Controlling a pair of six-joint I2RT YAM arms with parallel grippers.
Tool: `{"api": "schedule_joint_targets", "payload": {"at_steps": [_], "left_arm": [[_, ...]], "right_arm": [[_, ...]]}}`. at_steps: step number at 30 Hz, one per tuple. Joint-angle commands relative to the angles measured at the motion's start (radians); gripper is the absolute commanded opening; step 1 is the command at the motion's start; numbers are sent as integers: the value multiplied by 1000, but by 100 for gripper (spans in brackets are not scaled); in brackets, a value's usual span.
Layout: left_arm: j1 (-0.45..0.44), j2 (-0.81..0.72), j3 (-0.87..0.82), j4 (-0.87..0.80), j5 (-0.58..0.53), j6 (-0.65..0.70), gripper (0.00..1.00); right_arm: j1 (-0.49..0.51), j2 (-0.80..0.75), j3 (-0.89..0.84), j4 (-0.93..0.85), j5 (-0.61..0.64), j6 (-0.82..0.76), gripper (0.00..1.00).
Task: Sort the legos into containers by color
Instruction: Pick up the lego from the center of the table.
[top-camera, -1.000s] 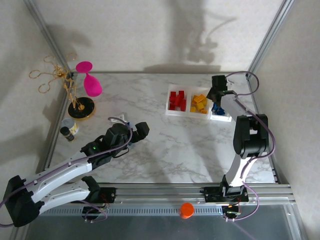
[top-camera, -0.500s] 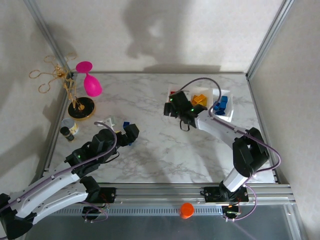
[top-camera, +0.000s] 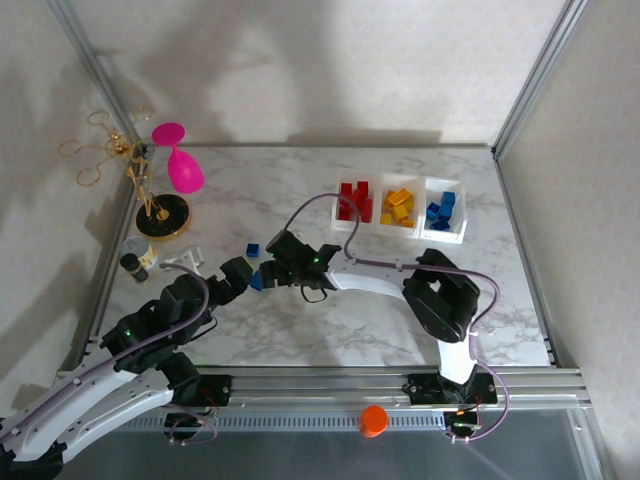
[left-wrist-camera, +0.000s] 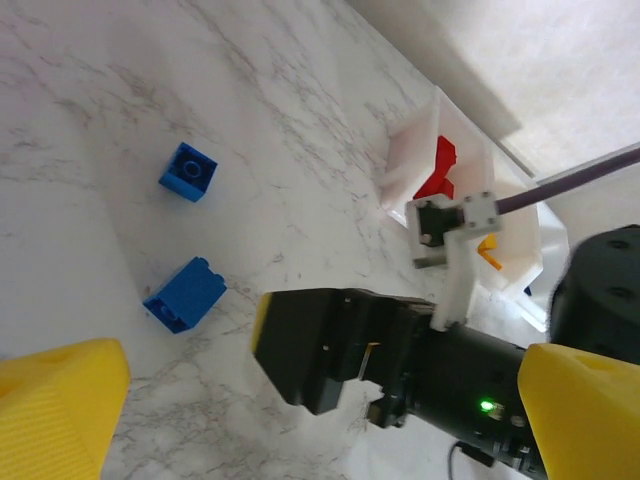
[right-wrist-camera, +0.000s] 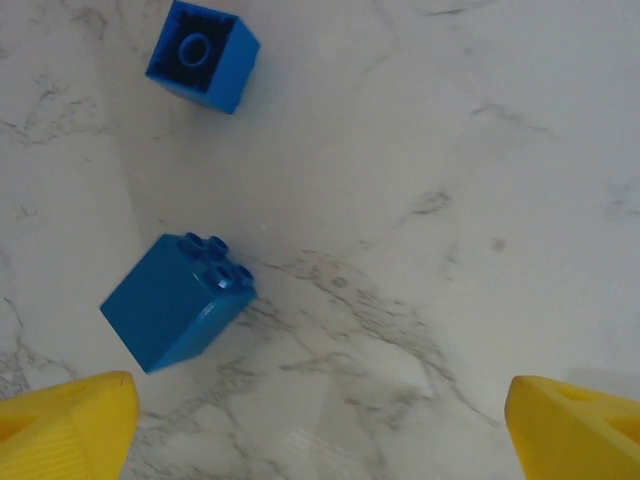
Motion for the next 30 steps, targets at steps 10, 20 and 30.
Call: {"api": "schedule_joint_targets", "payload": {"at_steps": [10, 20, 30], "left_arm": [[8, -55, 19, -150, -101, -80, 100], [8, -44, 7, -127, -104, -83, 100], [8, -24, -2, -94, -85, -83, 100]], "right_arm": [[25, 263, 294, -94, 25, 62, 95], [44, 267, 282, -221, 103, 93, 94], [62, 195, 190, -255, 133, 86, 78]]}}
